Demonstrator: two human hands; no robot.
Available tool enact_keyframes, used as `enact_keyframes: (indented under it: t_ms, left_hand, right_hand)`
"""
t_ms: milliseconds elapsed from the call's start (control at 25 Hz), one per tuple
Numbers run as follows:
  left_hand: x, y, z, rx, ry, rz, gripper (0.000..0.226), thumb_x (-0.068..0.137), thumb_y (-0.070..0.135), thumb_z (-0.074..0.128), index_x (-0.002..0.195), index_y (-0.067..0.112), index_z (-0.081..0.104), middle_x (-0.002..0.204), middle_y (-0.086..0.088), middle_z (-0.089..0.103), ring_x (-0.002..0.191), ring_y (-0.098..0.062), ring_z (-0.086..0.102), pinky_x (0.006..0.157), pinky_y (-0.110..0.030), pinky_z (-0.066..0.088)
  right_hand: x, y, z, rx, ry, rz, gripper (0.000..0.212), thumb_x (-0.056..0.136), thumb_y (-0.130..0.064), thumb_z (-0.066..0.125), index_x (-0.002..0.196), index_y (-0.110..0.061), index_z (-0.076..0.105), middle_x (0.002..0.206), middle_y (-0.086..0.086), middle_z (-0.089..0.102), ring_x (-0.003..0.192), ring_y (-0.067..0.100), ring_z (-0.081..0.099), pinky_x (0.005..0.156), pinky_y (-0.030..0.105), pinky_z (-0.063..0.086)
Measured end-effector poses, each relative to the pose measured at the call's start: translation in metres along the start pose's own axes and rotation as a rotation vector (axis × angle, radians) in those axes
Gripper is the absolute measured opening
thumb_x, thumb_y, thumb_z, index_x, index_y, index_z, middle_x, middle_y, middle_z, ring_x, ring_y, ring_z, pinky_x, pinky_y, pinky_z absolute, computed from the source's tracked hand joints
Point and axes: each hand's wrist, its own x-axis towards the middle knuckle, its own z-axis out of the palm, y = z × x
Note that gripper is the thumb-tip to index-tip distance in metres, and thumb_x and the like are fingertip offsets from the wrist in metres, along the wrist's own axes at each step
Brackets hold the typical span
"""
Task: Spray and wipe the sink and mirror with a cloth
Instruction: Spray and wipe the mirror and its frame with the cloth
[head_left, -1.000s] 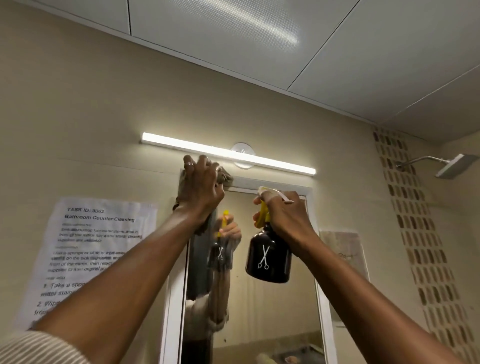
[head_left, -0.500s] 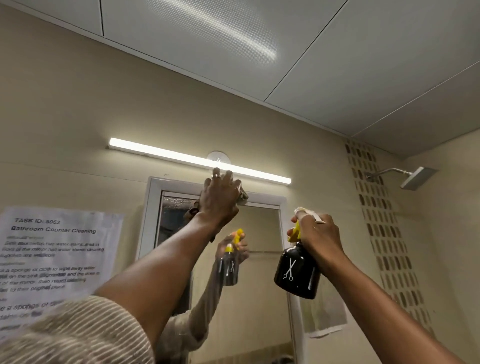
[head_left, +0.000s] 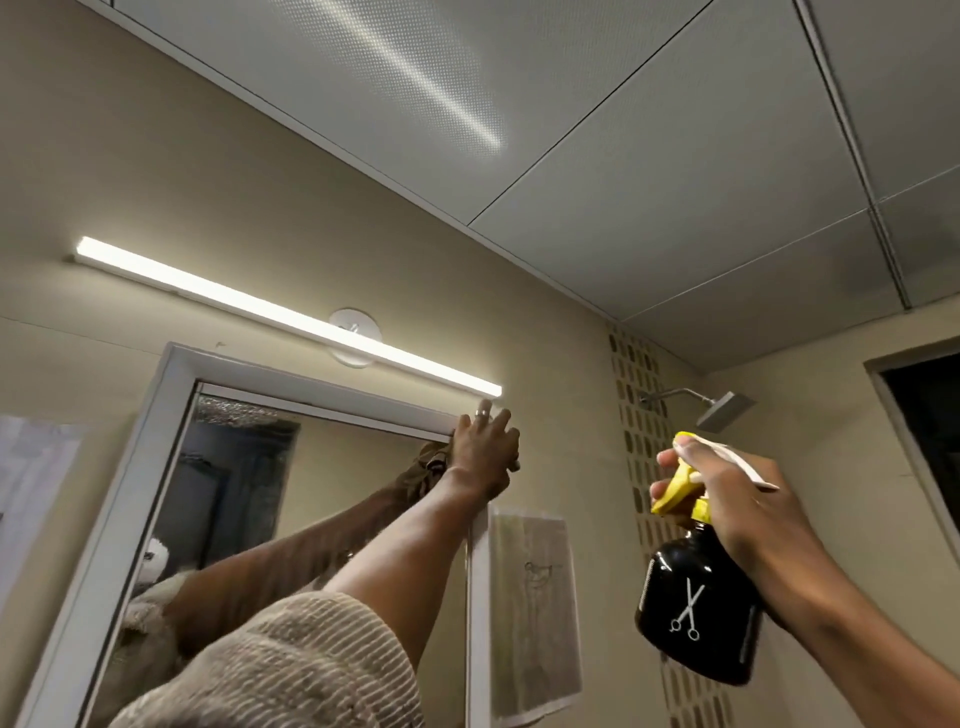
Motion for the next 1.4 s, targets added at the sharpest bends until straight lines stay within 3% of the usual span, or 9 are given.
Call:
enact_keyframes:
  t_ms: [160, 320, 600, 680, 840, 960, 1160, 1280, 1400]
  left_hand:
    - [-0.002, 0.025, 0.01, -0.07, -0.146, 0.093, 0.037, 0.089, 0.041, 0.07, 0.117, 0.016, 0.069, 0.134, -0.008, 0.058, 0.137, -0.033, 0.036, 0.1, -0.045, 0.043]
    - [-0.035, 0.047, 0.027, -0.148, -0.356, 0.135, 0.054, 0.075, 0.05, 0.082, 0.113, 0.014, 0.067, 0.12, -0.011, 0.065, 0.12, -0.029, 0.05, 0.091, -0.042, 0.05]
    - [-0.128, 0.04, 0.013, -0.25, -0.313, 0.21, 0.027, 0.085, 0.03, 0.067, 0.108, 0.016, 0.066, 0.118, -0.01, 0.062, 0.11, -0.029, 0.057, 0.095, -0.05, 0.049]
    - [-0.148, 0.025, -0.004, -0.322, -0.201, 0.139, 0.019, 0.083, 0.022, 0.063, 0.099, 0.014, 0.069, 0.108, -0.011, 0.065, 0.103, -0.031, 0.06, 0.092, -0.043, 0.049]
    - [-0.185, -0.005, -0.027, -0.457, -0.052, -0.096, 0.023, 0.078, 0.018, 0.062, 0.098, 0.014, 0.073, 0.101, -0.013, 0.067, 0.096, -0.039, 0.062, 0.089, -0.041, 0.045]
    - [-0.217, -0.021, -0.038, -0.502, 0.001, -0.262, 0.02, 0.083, 0.022, 0.061, 0.099, 0.015, 0.072, 0.1, -0.013, 0.067, 0.094, -0.035, 0.059, 0.092, -0.041, 0.04]
    - [-0.29, -0.044, -0.051, -0.513, 0.027, -0.446, 0.025, 0.08, 0.023, 0.063, 0.101, 0.016, 0.074, 0.098, -0.011, 0.065, 0.092, -0.029, 0.058, 0.091, -0.044, 0.048]
    - [-0.338, -0.059, -0.069, -0.449, -0.004, -0.552, 0.034, 0.078, 0.037, 0.057, 0.101, 0.019, 0.074, 0.097, -0.01, 0.066, 0.094, -0.028, 0.059, 0.095, -0.047, 0.045]
    - [-0.398, -0.075, -0.09, -0.338, -0.081, -0.669, 0.033, 0.076, 0.032, 0.052, 0.096, 0.017, 0.073, 0.099, -0.012, 0.066, 0.098, -0.031, 0.059, 0.097, -0.041, 0.037]
  right_hand:
    - [-0.003, -0.002, -0.026, -0.045, 0.005, 0.014, 0.037, 0.095, -0.041, 0.059, 0.081, -0.012, 0.078, 0.072, 0.019, 0.078, 0.082, 0.033, 0.077, 0.082, 0.049, 0.06]
    - [-0.021, -0.007, -0.027, -0.029, -0.081, 0.046, 0.037, 0.098, -0.039, 0.06, 0.088, -0.009, 0.079, 0.076, 0.019, 0.079, 0.085, 0.04, 0.078, 0.09, 0.056, 0.059]
    - [-0.057, -0.003, 0.039, 0.068, -0.182, 0.084, 0.036, 0.1, -0.037, 0.057, 0.089, -0.01, 0.078, 0.075, 0.018, 0.079, 0.08, 0.026, 0.079, 0.082, 0.045, 0.062]
    - [-0.066, -0.002, 0.06, 0.081, -0.149, 0.083, 0.037, 0.1, -0.036, 0.056, 0.088, -0.008, 0.077, 0.078, 0.022, 0.078, 0.069, 0.018, 0.077, 0.075, 0.04, 0.062]
    - [-0.091, 0.006, 0.086, 0.12, -0.115, 0.12, 0.037, 0.095, -0.038, 0.058, 0.081, -0.01, 0.077, 0.071, 0.014, 0.078, 0.075, 0.032, 0.077, 0.076, 0.045, 0.063]
    - [-0.111, 0.012, 0.1, 0.122, -0.152, 0.127, 0.033, 0.094, -0.037, 0.057, 0.082, -0.013, 0.076, 0.069, 0.009, 0.076, 0.07, 0.027, 0.076, 0.074, 0.046, 0.063]
    - [-0.155, 0.014, 0.13, 0.16, -0.266, 0.131, 0.031, 0.091, -0.033, 0.053, 0.09, -0.012, 0.076, 0.072, 0.007, 0.076, 0.076, 0.031, 0.076, 0.072, 0.052, 0.063]
    - [-0.191, 0.016, 0.152, 0.191, -0.361, 0.173, 0.033, 0.083, -0.037, 0.055, 0.085, -0.011, 0.076, 0.072, 0.009, 0.076, 0.07, 0.028, 0.076, 0.067, 0.05, 0.063]
    - [-0.239, 0.02, 0.173, 0.232, -0.423, 0.243, 0.038, 0.081, -0.043, 0.057, 0.08, -0.009, 0.075, 0.072, 0.011, 0.077, 0.073, 0.032, 0.075, 0.072, 0.055, 0.062]
